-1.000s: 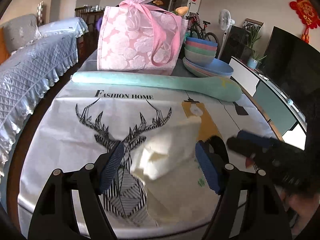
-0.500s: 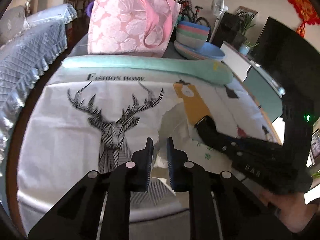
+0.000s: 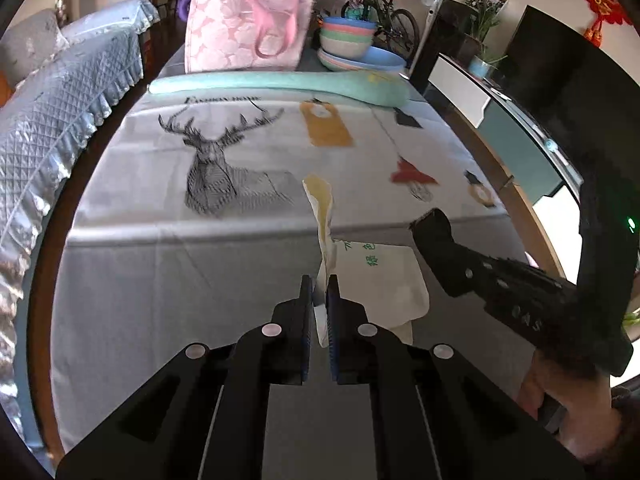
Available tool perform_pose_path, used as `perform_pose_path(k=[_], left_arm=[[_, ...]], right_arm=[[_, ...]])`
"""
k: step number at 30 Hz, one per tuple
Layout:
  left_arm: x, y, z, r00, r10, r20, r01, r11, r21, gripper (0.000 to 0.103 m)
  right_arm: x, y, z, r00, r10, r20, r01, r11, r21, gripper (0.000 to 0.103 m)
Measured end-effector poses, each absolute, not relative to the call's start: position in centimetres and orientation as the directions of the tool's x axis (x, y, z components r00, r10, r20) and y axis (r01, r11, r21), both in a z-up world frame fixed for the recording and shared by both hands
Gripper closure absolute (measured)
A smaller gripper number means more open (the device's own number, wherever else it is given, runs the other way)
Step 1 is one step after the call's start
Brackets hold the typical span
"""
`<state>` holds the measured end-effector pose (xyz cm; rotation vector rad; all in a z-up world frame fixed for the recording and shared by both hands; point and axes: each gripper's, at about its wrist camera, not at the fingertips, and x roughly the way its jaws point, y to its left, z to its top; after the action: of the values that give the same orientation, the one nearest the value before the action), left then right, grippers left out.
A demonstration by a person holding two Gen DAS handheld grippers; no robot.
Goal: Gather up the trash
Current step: 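Carry the cream bag and black band over the pink bin with both grippers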
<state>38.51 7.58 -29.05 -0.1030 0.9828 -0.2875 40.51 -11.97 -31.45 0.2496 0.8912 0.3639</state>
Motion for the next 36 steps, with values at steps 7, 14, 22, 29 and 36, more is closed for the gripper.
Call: perform_pose_path(k=[7,14,22,29,36], left_arm=[[31.7,4.6,-26.4,0.511,-0.314,-0.800,0.217,0.948,-0.234,0.096],[24.5,3.1,-23.3,0.536,-0.358,-0.765,0.197,0.934,-0.299,0.096],[17.9,2.4,-21.4,0.569,-0.319,-0.758,0.151,0.947,-0.285,0.096],[14.9,0.3,-18.1,0.618,-0.289,-0.731,0.171,0.957,-0.234,0.096],[13.7,-2.8,-13.9,0.637,-0.337,-0.693,0.255,0.941,-0.224,0.096]], right_arm=[[32.6,-13.9,-28.4,0.582,0.426,-0.693,-0.203,0.901,0.383,0.095],[26.7,-16.1,-25.7,0.601,0.444,-0.665,-0.183,0.886,0.427,0.095],[20.9,-18.3,-23.0,0.672,0.431,-0.602,-0.170,0.881,0.441,0.094],[17.6,-20.7,-20.3,0.708,0.435,-0.557,-0.179,0.873,0.454,0.094],[14.5,-22.9,-17.2,0.732,0.441,-0.520,-0.212,0.872,0.440,0.093]])
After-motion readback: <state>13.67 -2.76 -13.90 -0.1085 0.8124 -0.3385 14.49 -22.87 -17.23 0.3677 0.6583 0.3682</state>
